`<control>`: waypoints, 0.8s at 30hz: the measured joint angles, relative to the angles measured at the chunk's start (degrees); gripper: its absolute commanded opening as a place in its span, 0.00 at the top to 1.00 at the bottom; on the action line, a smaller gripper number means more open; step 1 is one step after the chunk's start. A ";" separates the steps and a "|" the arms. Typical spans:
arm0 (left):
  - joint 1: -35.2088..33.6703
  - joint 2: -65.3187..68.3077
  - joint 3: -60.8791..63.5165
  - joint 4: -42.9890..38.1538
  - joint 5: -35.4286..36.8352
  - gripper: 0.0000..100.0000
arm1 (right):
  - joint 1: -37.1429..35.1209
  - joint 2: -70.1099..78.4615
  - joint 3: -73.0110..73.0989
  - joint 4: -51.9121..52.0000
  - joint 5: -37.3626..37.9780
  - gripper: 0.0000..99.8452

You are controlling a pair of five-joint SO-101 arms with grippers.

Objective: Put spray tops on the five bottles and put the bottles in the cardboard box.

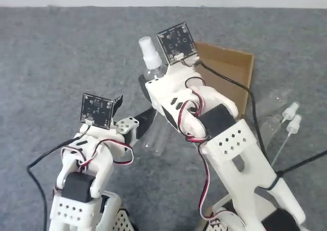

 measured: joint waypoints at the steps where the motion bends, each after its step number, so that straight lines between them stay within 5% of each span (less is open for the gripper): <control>1: -0.09 0.00 0.00 0.09 0.00 0.71 | 0.26 0.00 0.00 0.09 0.00 0.99; 9: -0.35 0.79 2.11 -0.26 0.00 0.75 | 7.38 -0.35 -0.09 -2.64 0.00 0.99; 16: -3.25 0.70 2.11 -0.26 0.00 0.99 | 18.02 3.78 3.08 -17.32 -0.09 0.99; 24: -3.52 0.70 6.07 -5.71 0.00 0.99 | 21.89 20.40 3.34 -37.63 -0.09 0.99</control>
